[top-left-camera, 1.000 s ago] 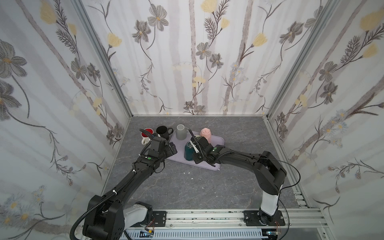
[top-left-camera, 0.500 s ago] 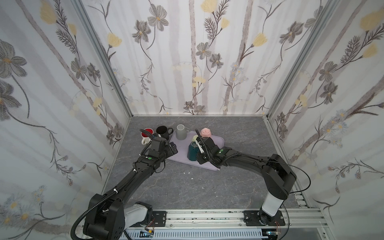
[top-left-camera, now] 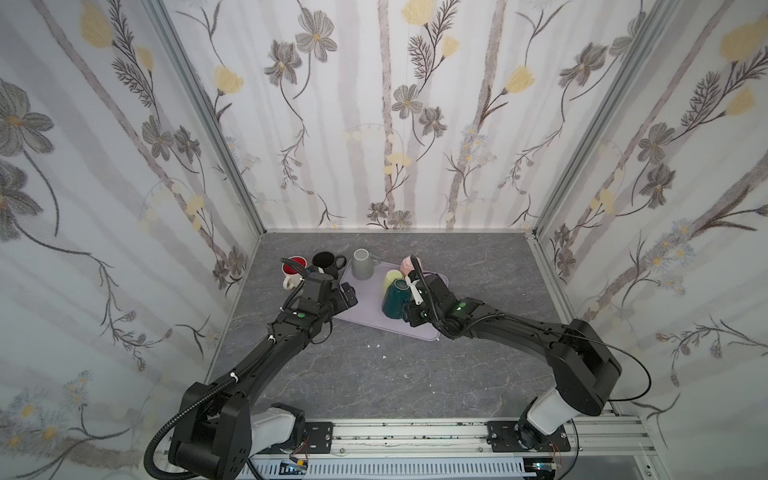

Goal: Turn the mug right side up
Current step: 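Raise the dark green mug toward the left gripper while the left gripper approaches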

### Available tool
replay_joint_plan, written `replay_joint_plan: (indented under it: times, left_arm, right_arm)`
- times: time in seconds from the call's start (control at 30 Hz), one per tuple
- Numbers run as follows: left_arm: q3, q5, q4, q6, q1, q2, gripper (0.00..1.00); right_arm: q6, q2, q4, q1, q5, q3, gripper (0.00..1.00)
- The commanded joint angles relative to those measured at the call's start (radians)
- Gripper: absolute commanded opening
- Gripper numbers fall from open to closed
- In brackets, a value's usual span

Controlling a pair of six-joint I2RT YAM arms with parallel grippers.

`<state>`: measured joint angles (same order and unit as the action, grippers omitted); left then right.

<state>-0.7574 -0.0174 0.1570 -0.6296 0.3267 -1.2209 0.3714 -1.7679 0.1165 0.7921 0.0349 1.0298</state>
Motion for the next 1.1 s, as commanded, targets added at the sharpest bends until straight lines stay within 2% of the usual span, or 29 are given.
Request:
replay_joint_plan:
  times: [0.0, 0.47, 0.83, 1.07]
  left_arm:
    - [-0.008, 0.015, -0.016, -0.007, 0.001, 0.001, 1.0]
    - [0.008, -0.015, -0.046, -0.033, 0.003, 0.004, 1.0]
    - [-0.02, -0.057, -0.083, -0.069, 0.036, 0.018, 1.0]
    - [-0.031, -0.074, -0.136, -0.098, 0.089, 0.034, 1.0]
  right_arm:
    - [0.021, 0.019, -0.128, -0.006, -0.03, -0.012, 0.06]
    - [0.066, 0.123, -0.151, -0.039, -0.069, -0.058, 0.04]
    - [0.132, 0.351, -0.191, -0.096, -0.105, -0.159, 0.06]
    - [0.194, 0.434, -0.255, -0.154, -0.147, -0.23, 0.05]
